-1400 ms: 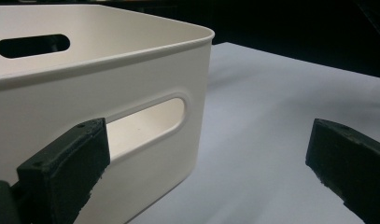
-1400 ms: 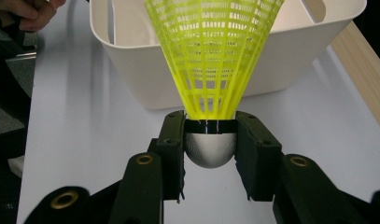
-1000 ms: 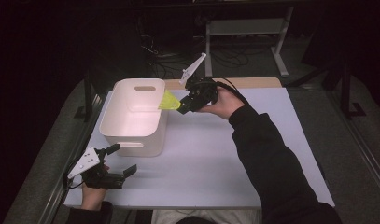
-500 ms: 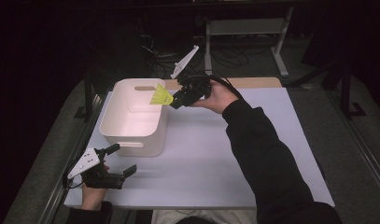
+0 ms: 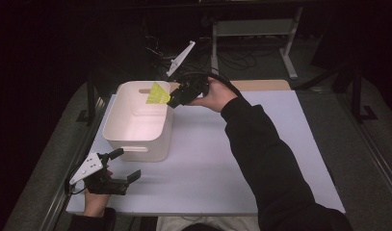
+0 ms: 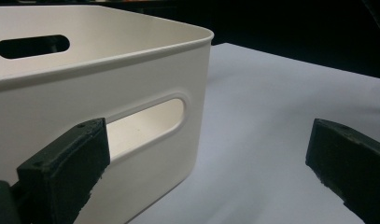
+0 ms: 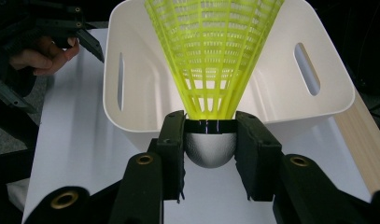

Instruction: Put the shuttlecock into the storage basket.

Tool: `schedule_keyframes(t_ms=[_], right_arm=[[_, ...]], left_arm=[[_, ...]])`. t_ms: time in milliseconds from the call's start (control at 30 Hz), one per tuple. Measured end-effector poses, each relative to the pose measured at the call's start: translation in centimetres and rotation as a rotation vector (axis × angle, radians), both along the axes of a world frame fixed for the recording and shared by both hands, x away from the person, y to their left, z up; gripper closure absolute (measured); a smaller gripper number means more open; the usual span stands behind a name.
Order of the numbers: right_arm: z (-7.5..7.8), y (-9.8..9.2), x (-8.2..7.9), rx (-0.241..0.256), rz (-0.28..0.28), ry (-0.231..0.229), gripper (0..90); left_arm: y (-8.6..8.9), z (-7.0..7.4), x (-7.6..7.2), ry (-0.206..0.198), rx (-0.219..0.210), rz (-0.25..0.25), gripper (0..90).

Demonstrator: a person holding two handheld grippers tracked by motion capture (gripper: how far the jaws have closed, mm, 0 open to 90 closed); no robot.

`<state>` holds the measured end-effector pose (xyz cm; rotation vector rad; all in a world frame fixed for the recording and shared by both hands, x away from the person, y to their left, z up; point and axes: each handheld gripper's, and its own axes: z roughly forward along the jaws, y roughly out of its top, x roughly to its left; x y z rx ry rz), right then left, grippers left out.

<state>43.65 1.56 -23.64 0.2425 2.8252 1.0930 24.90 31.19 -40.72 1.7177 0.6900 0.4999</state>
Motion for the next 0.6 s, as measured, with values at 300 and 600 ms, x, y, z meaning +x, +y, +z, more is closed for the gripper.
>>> schedule_keyframes(t_ms=[300, 600], right_arm=[[0.1, 1.3, 0.0, 0.010, 0.019, 0.000, 63.2], [-0.5, 2.3, 0.3, 0.008, 0.033, 0.011, 63.2]], left_arm=[[0.0, 0.0, 0.0, -0.001, -0.001, -0.001, 0.0], [0.0, 0.0, 0.0, -0.001, 0.001, -0.002, 0.0]])
